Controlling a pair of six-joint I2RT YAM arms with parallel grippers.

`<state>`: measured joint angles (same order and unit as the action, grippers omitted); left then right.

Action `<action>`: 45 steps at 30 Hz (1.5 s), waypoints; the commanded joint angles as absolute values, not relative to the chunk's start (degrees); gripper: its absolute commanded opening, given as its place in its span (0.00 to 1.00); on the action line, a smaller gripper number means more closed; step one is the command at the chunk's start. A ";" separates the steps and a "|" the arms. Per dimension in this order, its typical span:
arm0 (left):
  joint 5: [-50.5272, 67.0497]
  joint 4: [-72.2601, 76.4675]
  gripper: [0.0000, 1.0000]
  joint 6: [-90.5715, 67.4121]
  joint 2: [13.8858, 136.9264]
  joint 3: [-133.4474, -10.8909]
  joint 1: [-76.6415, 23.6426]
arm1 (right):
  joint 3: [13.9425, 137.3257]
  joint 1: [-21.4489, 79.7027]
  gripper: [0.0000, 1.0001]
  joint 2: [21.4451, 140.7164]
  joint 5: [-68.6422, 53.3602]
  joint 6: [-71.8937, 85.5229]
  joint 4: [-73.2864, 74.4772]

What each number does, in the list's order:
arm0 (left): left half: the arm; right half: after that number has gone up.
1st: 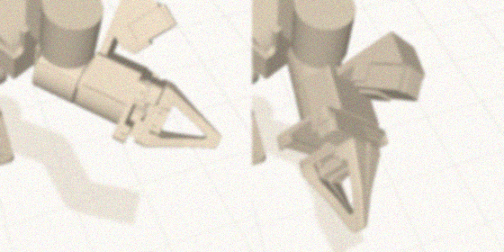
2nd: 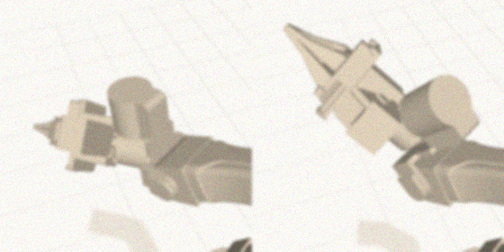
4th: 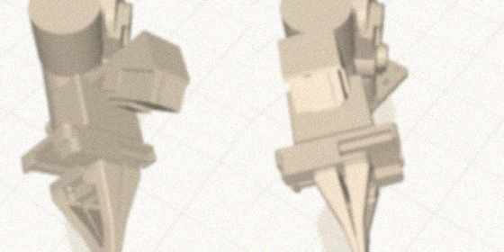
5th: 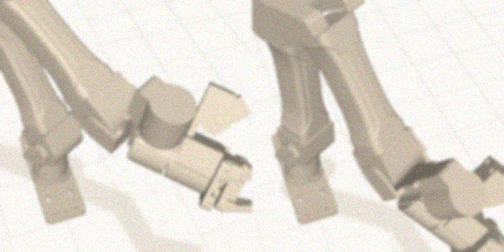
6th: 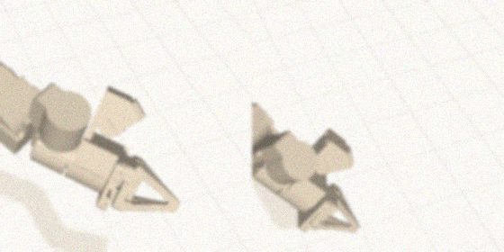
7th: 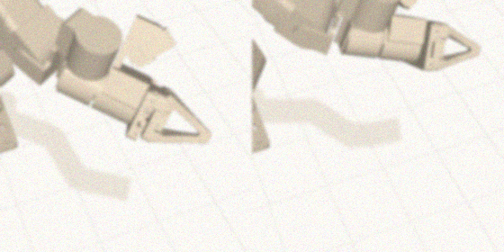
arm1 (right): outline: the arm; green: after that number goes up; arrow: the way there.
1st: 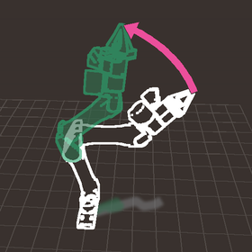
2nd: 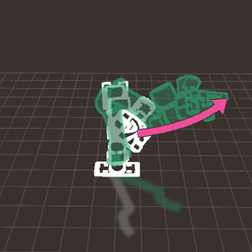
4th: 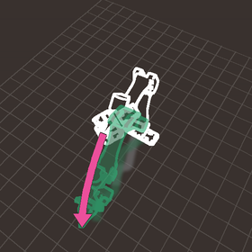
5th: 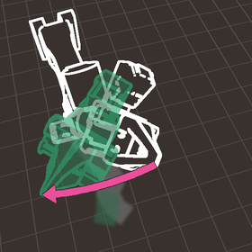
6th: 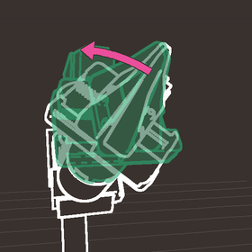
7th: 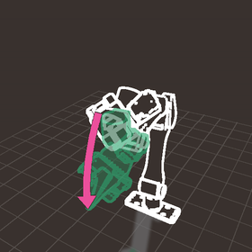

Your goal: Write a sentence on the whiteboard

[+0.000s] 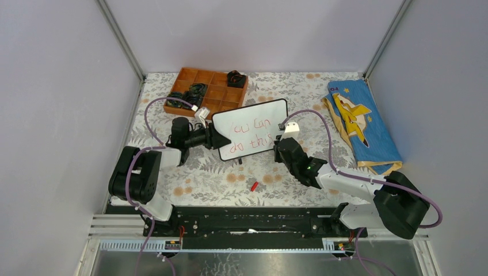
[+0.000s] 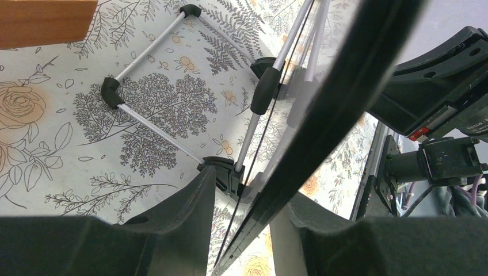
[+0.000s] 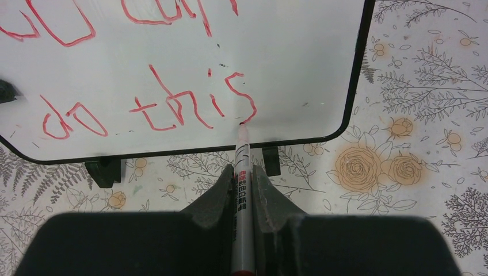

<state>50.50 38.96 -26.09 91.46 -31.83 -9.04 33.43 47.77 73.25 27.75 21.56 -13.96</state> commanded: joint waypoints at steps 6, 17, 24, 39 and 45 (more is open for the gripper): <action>49.93 38.80 0.44 -24.61 89.74 -32.85 -9.75 | 34.16 47.28 0.00 74.09 25.48 22.99 -15.78; 49.92 38.76 0.44 -24.52 89.84 -32.83 -9.75 | 33.90 47.22 0.00 71.01 23.63 23.29 -14.56; 49.71 37.38 0.46 -23.53 88.99 -33.13 -9.76 | 32.94 47.28 0.00 62.94 21.49 23.29 -8.29; 48.51 33.34 0.48 -21.78 87.58 -33.48 -10.16 | 24.04 47.21 0.00 51.81 31.31 23.66 -14.15; 47.90 32.04 0.48 -20.94 87.05 -33.81 -10.50 | 24.75 47.20 0.00 55.93 32.81 24.06 -17.05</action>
